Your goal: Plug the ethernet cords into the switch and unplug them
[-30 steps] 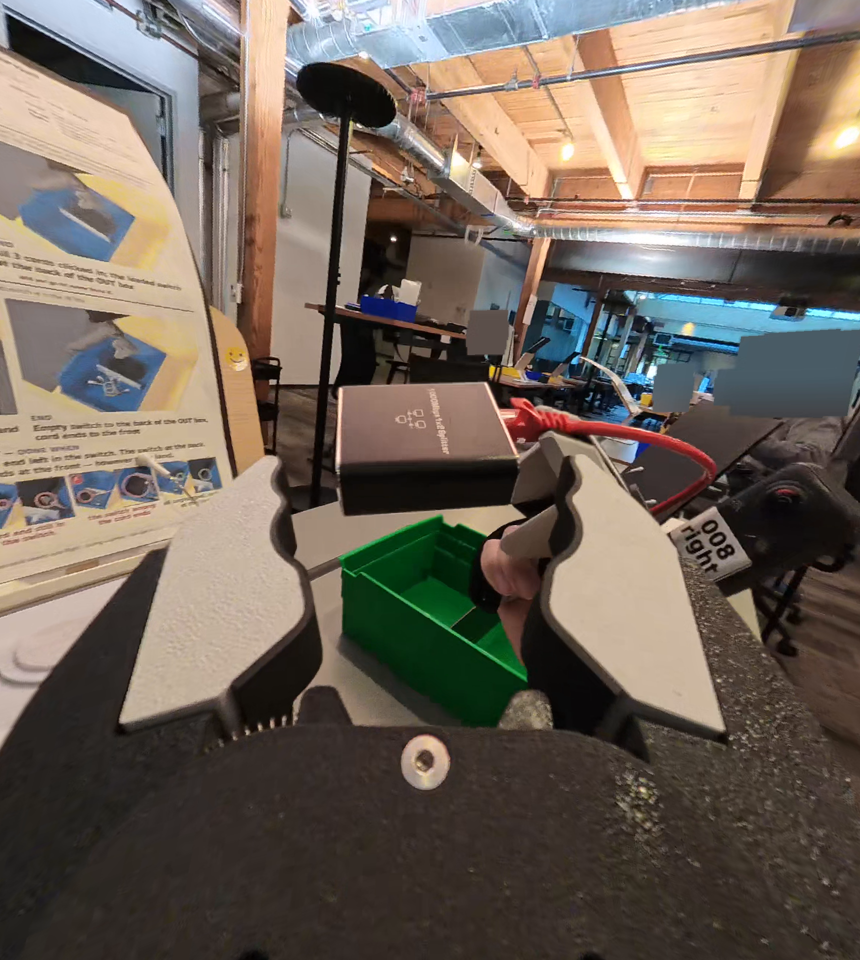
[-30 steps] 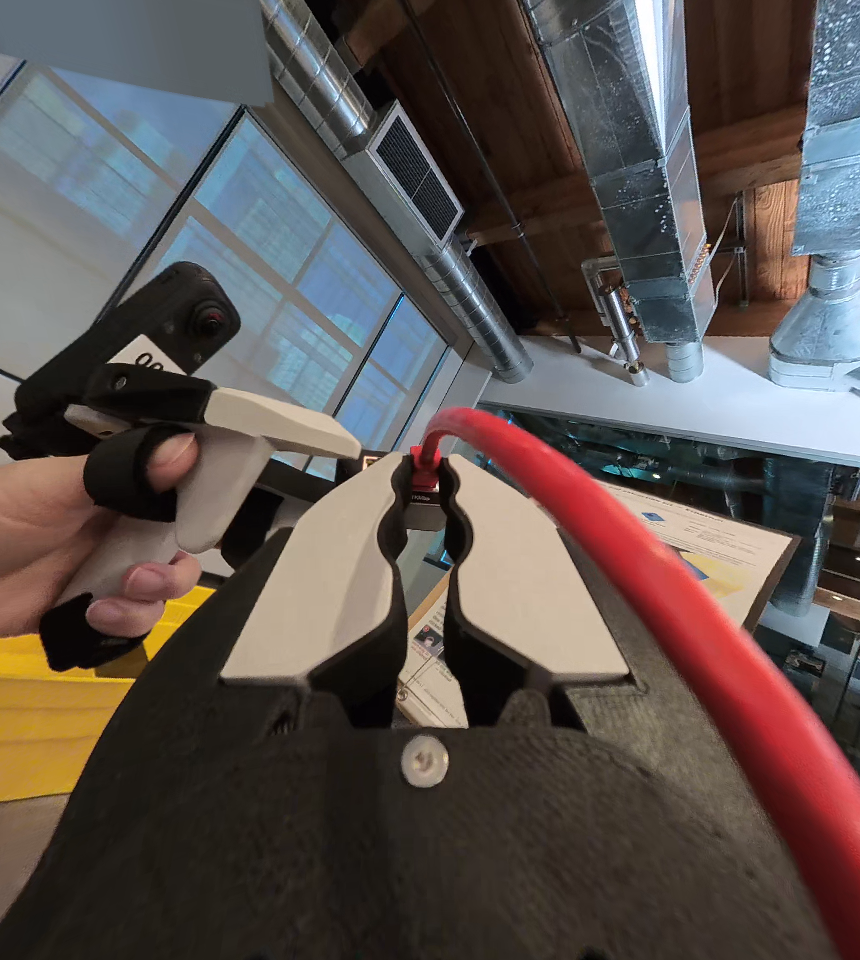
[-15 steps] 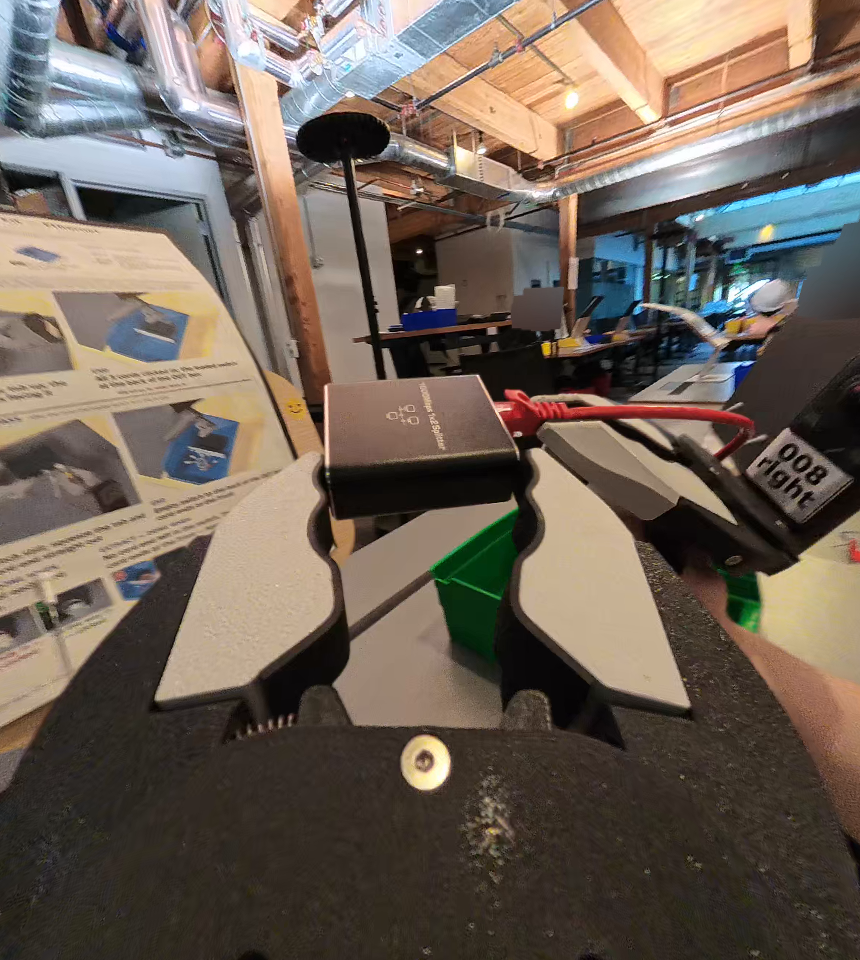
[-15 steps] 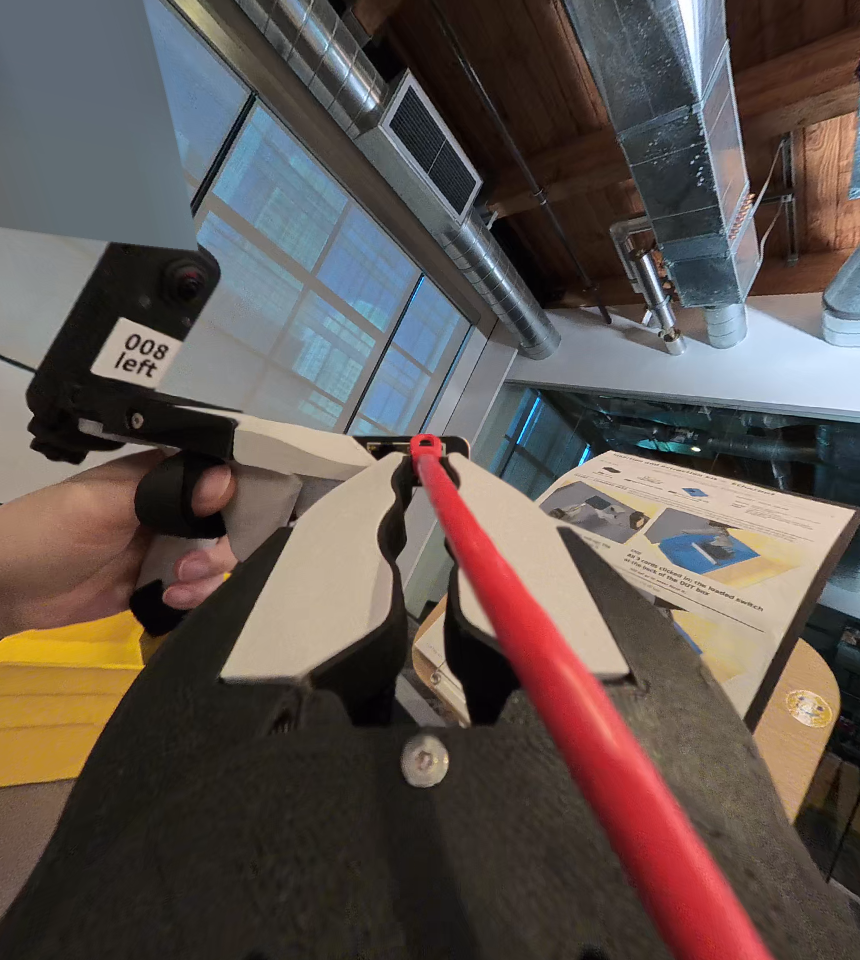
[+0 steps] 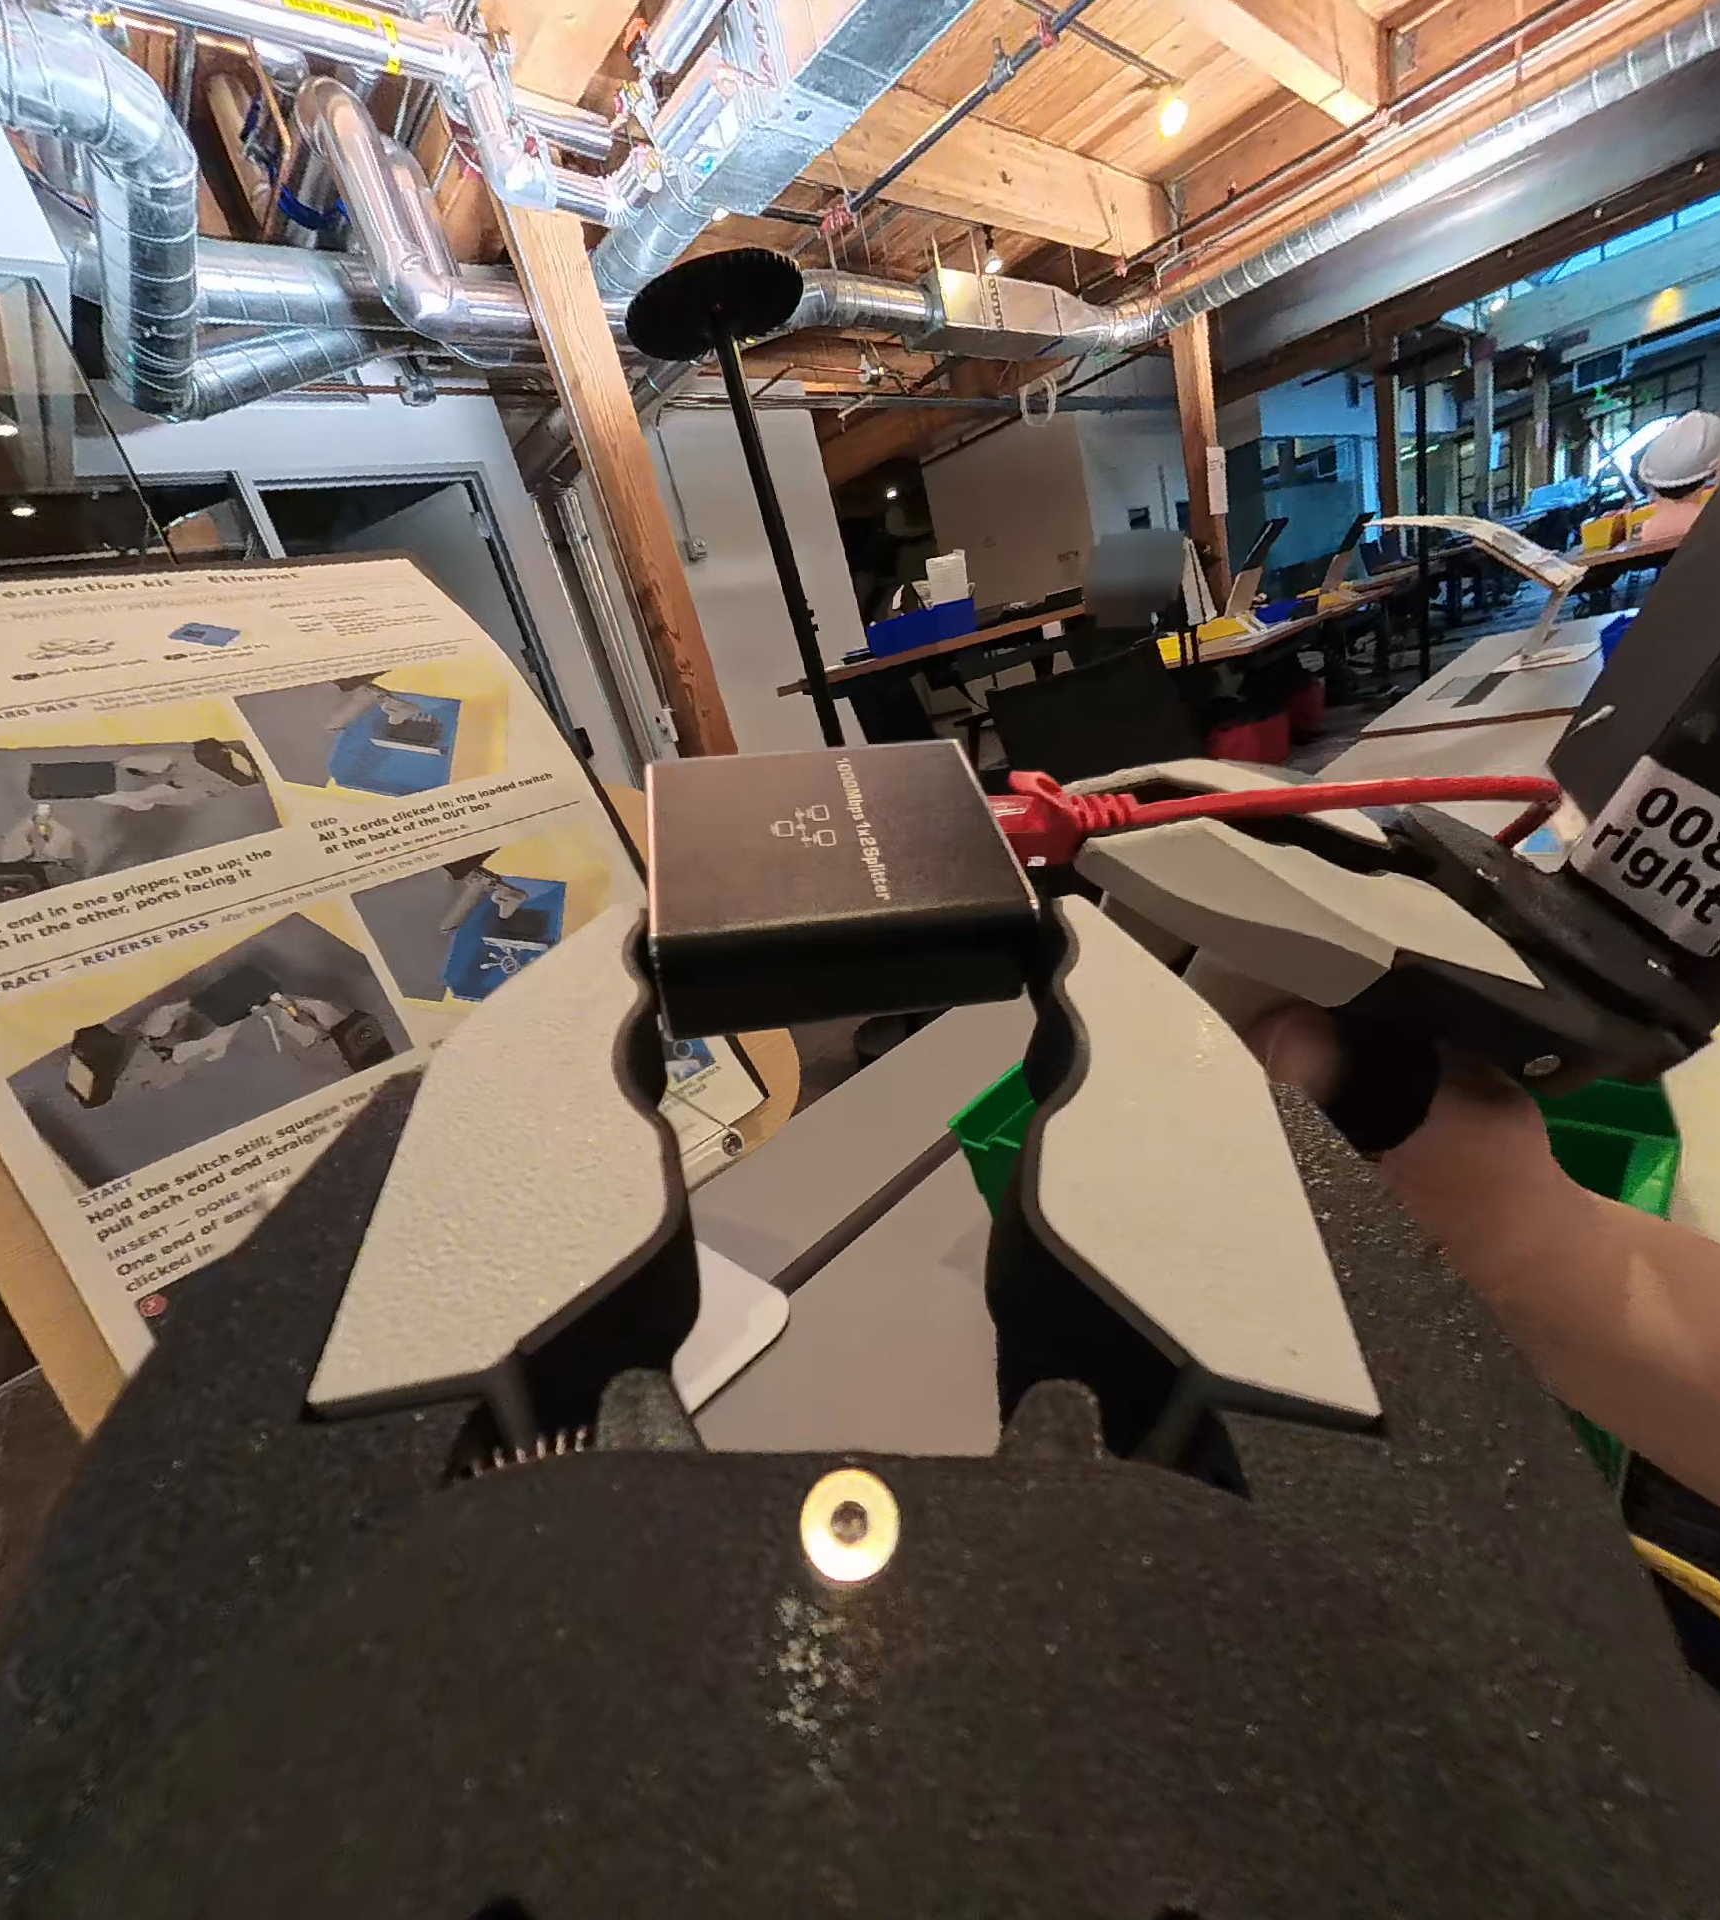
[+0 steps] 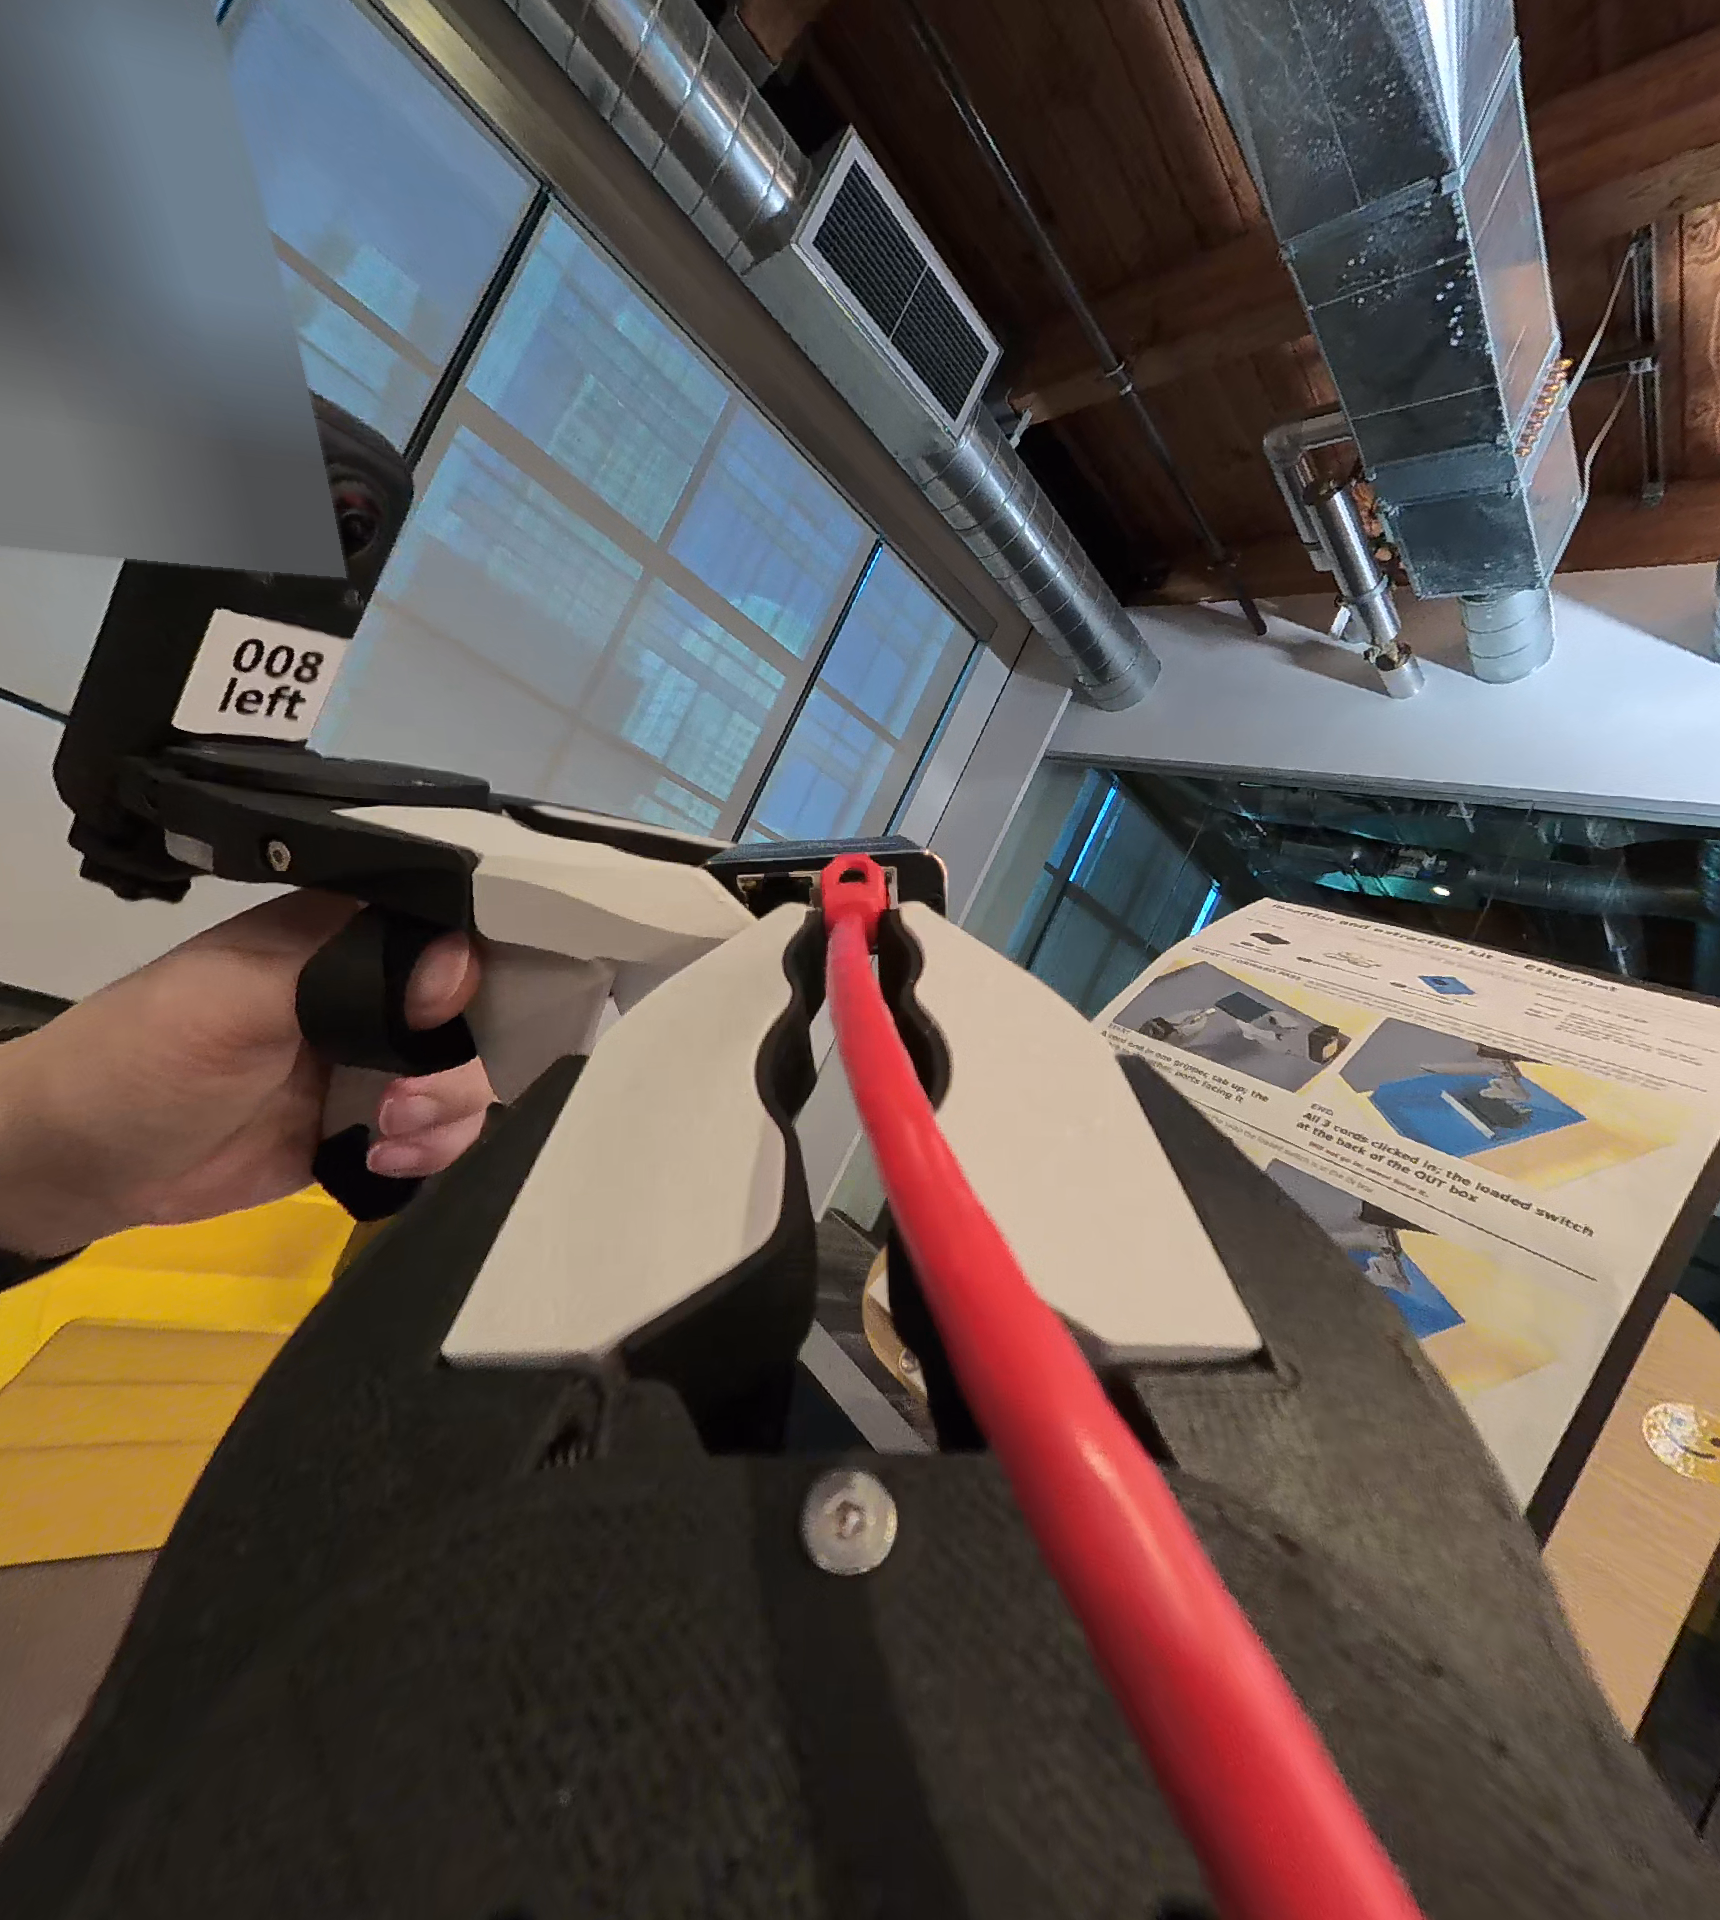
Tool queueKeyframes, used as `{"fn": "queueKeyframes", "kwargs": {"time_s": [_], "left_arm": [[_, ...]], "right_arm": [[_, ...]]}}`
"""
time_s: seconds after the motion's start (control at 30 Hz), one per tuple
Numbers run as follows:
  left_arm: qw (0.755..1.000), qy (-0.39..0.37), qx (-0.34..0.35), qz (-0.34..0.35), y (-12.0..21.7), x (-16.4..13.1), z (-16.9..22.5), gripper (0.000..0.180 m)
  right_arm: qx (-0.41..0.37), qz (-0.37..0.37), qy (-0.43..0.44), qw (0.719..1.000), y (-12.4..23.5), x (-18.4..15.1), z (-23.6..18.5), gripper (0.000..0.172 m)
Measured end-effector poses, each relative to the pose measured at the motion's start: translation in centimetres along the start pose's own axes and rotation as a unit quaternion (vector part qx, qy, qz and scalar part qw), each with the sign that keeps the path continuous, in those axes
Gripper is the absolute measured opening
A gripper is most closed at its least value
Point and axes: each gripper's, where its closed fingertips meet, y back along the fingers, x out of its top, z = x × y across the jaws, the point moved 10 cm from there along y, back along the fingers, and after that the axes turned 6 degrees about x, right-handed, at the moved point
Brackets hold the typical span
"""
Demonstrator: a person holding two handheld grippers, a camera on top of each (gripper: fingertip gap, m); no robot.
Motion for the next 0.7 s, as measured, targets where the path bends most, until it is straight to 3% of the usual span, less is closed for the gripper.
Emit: {"fn": "queueKeyframes", "kwargs": {"time_s": [0.53,0.7], "left_arm": [[1.0,-0.004,-0.012,-0.024,-0.2,-0.1,-0.6,0.068],[0.997,-0.024,-0.023,-0.076,-0.1,-0.2,-1.2,0.073]], "right_arm": [[0.0,-0.016,-0.01,1.0,-0.3,-0.3,0.1,0.011],[-0.027,-0.015,-0.097,0.995,-0.2,-1.3,1.2,0.01]]}}
